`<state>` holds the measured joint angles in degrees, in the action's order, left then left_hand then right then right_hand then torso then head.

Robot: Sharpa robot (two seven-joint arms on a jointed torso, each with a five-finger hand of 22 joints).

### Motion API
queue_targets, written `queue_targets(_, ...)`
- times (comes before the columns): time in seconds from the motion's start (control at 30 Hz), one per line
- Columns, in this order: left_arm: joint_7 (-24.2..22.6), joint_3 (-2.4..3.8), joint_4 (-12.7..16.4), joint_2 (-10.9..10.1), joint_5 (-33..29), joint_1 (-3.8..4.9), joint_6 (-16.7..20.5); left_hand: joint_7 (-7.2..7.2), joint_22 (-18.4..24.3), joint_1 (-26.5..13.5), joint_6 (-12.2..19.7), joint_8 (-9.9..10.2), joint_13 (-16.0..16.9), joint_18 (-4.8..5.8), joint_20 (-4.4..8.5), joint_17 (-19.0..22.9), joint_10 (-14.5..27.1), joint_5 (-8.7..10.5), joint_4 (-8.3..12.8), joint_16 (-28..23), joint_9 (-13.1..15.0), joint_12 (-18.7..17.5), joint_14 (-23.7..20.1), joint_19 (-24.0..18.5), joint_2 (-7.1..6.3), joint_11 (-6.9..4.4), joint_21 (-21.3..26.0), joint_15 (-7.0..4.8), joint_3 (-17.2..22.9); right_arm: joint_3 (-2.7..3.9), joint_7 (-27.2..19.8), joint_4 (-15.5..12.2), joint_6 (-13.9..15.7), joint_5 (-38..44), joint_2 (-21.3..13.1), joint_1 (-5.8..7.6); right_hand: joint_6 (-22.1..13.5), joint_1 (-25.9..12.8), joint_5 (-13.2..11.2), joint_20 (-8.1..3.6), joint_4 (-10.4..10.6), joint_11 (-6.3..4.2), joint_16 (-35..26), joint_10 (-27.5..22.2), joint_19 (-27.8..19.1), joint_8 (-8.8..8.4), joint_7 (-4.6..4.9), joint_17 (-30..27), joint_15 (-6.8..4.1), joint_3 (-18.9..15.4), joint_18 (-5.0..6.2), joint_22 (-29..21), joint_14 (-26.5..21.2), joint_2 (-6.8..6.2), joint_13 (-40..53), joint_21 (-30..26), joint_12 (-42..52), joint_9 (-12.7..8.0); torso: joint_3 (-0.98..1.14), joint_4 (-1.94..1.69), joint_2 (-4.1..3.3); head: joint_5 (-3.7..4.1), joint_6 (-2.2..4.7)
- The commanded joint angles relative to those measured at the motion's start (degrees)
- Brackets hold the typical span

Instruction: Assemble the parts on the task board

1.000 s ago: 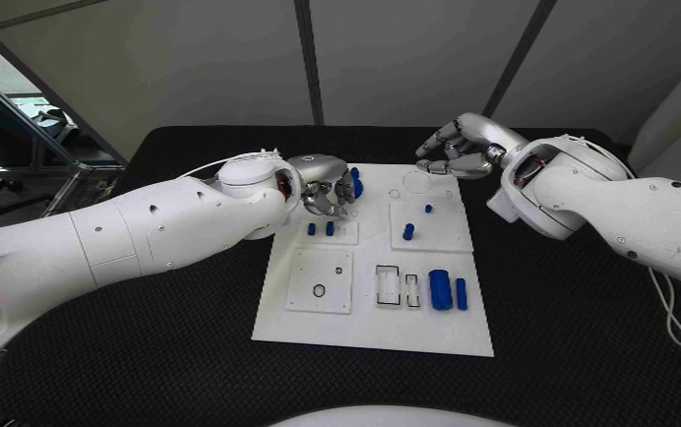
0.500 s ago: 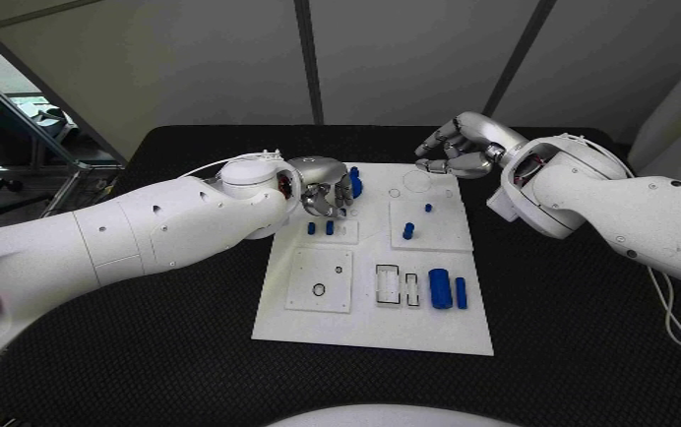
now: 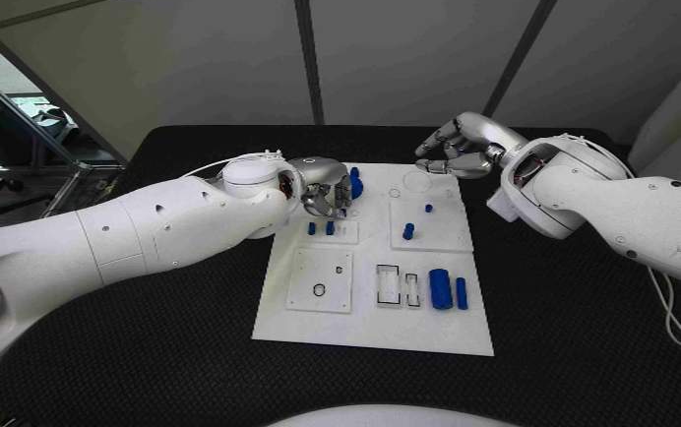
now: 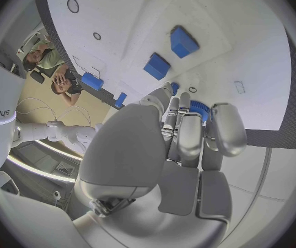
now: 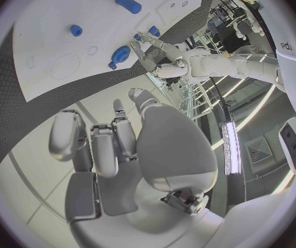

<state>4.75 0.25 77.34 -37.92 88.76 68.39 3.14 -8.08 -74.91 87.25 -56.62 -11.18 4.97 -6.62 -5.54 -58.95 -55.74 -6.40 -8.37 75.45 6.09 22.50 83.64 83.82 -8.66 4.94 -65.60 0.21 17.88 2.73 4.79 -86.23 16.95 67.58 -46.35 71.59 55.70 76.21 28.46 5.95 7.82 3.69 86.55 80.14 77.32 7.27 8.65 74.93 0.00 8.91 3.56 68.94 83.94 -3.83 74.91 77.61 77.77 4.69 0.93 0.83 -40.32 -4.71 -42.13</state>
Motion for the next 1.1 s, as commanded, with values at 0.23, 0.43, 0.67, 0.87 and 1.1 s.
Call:
queue_targets(0.23, -0.30, -0.01, -0.25, 0.43, 0.41, -0.03, -0.91, 0.12, -8.67, 0.49, -0.49, 0.42, -0.15, 2.27, -0.20, 0.16, -0.87, -0.18, 0.05, 0.23, -0.17, -0.31, 0.24, 0.12, -0.13, -0.04, -0.29, -0.03, 0.76, 0.04, -0.49, -0.19, 0.23, 0.13, 0.04, 0.11, 0.45, 0.23, 0.29, -0.22, -0.07, -0.02, -0.37, -0.26, -0.26, 0.36, 0.03, 8.35, -0.53, 0.34, 1.02, 0.01, 4.50, -0.40, 1.97, -0.23, -0.03, -0.07, 0.01, -0.03, 0.02, 0.03, 0.06)
queue_targets(0.43, -0.26, -0.09, -0.58, 0.66, 0.40, -0.12, -1.15, 0.15, -8.71, 0.43, -0.56, 0.47, -0.20, 2.29, -0.18, 0.18, -1.10, -0.17, 0.09, 0.25, -0.22, -0.34, 0.23, 0.14, -0.14, -0.09, -0.38, -0.06, 0.97, 0.04, -0.51, -0.19, 0.22, 0.13, 0.08, 0.11, 0.45, 0.23, 0.29, -0.22, -0.07, -0.02, -0.37, -0.26, -0.26, 0.36, 0.03, 8.35, -0.53, 0.34, 1.02, 0.01, 4.50, -0.40, 1.97, -0.23, -0.03, -0.07, 0.01, -0.02, 0.03, 0.00, 0.09)
queue_targets(0.67, 0.03, -0.15, -1.08, 0.75, 0.40, -0.17, -1.63, 0.15, -8.79, 0.57, -0.71, 0.60, -0.36, 2.30, -0.13, 0.25, -1.51, -0.20, 0.35, 0.30, -0.35, -0.53, 0.22, 0.17, -0.09, -0.17, -0.47, -0.14, 1.67, 0.04, -0.52, -0.20, 0.21, 0.13, 0.01, 0.11, 0.45, 0.23, 0.29, -0.22, -0.07, -0.02, -0.37, -0.26, -0.26, 0.36, 0.03, 8.35, -0.53, 0.34, 1.02, 0.01, 4.50, -0.40, 1.97, -0.23, -0.03, -0.07, 0.00, 0.02, 0.01, -0.01, 0.11)
queue_targets(0.87, -0.03, -0.20, -1.24, 0.96, 0.41, -0.20, -1.85, 0.13, -8.94, 0.73, -1.30, 0.68, -0.65, 2.33, -0.06, 0.38, -2.23, -0.20, 0.82, 0.37, -0.49, -0.97, 0.19, 0.21, 0.03, -0.23, -0.63, -0.21, 2.94, 0.04, -0.54, -0.19, 0.21, 0.13, 0.04, 0.11, 0.45, 0.23, 0.29, -0.22, -0.07, -0.02, -0.37, -0.26, -0.26, 0.36, 0.03, 8.35, -0.53, 0.34, 1.02, 0.01, 4.50, -0.40, 1.97, -0.23, -0.03, -0.07, -0.01, -0.01, -0.03, 0.05, 0.11)
queue_targets(1.1, -0.54, -0.29, -1.37, 1.18, 0.41, -0.26, -1.18, 0.05, -9.20, 1.24, -2.45, 0.86, -1.01, 2.40, 0.08, 0.58, -3.84, -0.21, 1.93, 0.47, -0.67, -2.02, 0.15, 0.30, 0.11, -0.32, -1.04, -0.33, 5.37, 0.04, -0.54, -0.22, 0.21, 0.13, 0.04, 0.11, 0.45, 0.23, 0.29, -0.22, -0.07, -0.02, -0.37, -0.26, -0.26, 0.36, 0.03, 8.35, -0.53, 0.34, 1.02, 0.01, 4.50, -0.40, 1.97, -0.23, -0.03, -0.07, -0.01, 0.01, -0.04, 0.11, 0.00)
